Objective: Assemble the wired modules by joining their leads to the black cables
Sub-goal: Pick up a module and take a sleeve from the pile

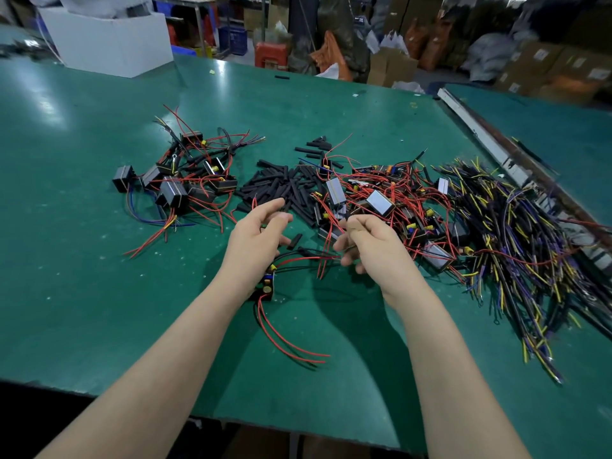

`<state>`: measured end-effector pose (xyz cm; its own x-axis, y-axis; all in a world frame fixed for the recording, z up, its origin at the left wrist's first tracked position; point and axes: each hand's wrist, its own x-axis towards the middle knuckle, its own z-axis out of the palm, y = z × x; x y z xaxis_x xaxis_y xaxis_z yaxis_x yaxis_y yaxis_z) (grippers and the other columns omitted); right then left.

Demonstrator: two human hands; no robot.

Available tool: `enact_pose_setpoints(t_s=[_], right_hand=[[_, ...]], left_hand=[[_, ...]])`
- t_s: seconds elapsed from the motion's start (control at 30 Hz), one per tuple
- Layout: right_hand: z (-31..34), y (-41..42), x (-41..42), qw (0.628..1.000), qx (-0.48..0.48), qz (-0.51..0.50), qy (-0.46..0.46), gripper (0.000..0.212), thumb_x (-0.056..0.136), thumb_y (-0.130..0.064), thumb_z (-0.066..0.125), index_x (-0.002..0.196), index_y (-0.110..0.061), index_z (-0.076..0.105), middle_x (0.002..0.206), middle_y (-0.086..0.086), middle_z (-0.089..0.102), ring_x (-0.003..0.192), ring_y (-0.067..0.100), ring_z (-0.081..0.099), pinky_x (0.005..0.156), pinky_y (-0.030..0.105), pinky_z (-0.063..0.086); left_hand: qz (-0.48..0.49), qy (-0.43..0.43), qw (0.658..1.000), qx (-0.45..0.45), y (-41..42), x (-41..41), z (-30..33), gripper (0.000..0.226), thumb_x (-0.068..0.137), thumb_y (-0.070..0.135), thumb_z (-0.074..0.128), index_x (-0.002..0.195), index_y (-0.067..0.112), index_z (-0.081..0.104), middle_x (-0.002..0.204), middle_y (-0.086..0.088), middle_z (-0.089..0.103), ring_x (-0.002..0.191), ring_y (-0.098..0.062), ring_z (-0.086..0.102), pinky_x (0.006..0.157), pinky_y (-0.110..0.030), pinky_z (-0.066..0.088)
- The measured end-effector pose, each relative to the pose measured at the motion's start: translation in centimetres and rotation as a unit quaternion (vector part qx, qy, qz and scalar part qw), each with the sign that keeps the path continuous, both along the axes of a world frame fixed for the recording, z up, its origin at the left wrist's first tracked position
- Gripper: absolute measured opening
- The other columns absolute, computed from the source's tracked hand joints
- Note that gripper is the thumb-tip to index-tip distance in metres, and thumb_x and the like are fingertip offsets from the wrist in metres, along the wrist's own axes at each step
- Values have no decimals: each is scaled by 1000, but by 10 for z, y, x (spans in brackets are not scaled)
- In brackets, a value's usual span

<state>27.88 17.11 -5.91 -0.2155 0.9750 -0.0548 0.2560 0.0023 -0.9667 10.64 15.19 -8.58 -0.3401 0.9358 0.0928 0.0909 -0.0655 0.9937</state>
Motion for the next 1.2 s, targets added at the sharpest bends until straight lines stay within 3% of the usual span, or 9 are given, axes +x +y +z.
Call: enact_pose_setpoints(t_s=[0.13, 0.2, 0.33, 0.5, 0.63, 0.73, 0.8, 0.93, 1.2], right_hand=[[4, -3, 9, 997, -5, 77, 16, 17, 101, -32, 47, 96, -26, 63, 81, -11, 71, 68, 2, 63, 50, 14, 41], [4, -2, 10, 996, 20, 62, 53, 17, 98, -31, 53, 91, -32, 68, 86, -16, 70, 75, -3, 61, 58, 15, 43], [5, 2, 14, 991, 61, 0, 120, 8, 91, -31, 60, 95, -30, 67, 72, -20, 58, 65, -7, 50, 54, 9, 39], [9, 2, 19, 979, 45, 31, 196, 19, 74, -35, 65, 87, -22, 59, 73, -15, 66, 68, 3, 64, 52, 13, 43], [10, 4, 27, 981, 66, 13, 184, 23, 73, -35, 68, 87, -20, 58, 76, -6, 70, 66, 7, 67, 50, 16, 39], [7, 6, 26, 983, 74, 5, 169, 25, 75, -30, 71, 93, -20, 56, 78, -2, 72, 61, 10, 65, 48, 17, 37], [3, 7, 24, 987, 54, 8, 154, 23, 84, -19, 70, 99, -20, 53, 83, 0, 75, 61, 10, 66, 46, 15, 37], [-3, 8, 22, 994, 5, -44, 98, 23, 84, -20, 73, 96, -20, 54, 79, -4, 74, 54, 8, 62, 43, 14, 37], [3, 9, 30, 992, -29, -59, 105, 17, 86, -17, 72, 87, -9, 56, 75, 6, 74, 44, 6, 53, 38, 16, 33]], left_hand=[[16, 11, 1000, -2, 0, -2, -1, 30, 95, 19, 50, 123, 28, 54, 103, 9, 66, 56, 4, 57, 55, -11, 43], [8, 21, 1000, -4, 0, -1, -2, 31, 96, 20, 50, 126, 27, 52, 103, 10, 66, 56, 3, 57, 60, -15, 44], [27, 27, 999, -3, 1, -2, -4, 33, 95, 19, 50, 128, 25, 52, 98, 10, 66, 53, 3, 56, 66, -19, 46], [60, 84, 995, 11, 3, -1, -11, 37, 93, 21, 55, 130, 21, 55, 77, 15, 56, 55, -4, 42, 60, -14, 40], [93, 110, 990, 16, 2, -2, -12, 39, 93, 26, 55, 131, 21, 55, 69, 20, 54, 55, 3, 45, 65, -9, 40], [111, 117, 987, 15, 1, -3, -11, 41, 94, 28, 52, 134, 19, 52, 77, 19, 56, 76, -7, 51, 86, -30, 45], [116, 118, 986, 17, 0, -3, -10, 42, 94, 28, 52, 135, 18, 50, 79, 17, 56, 80, -13, 49, 91, -38, 44], [119, 123, 985, 20, 0, -3, -9, 44, 94, 29, 53, 136, 17, 49, 80, 15, 55, 82, -15, 48, 93, -41, 43], [125, 124, 984, 18, 1, -4, -10, 43, 94, 24, 52, 137, 17, 48, 80, 15, 55, 77, -14, 45, 89, -37, 43]])
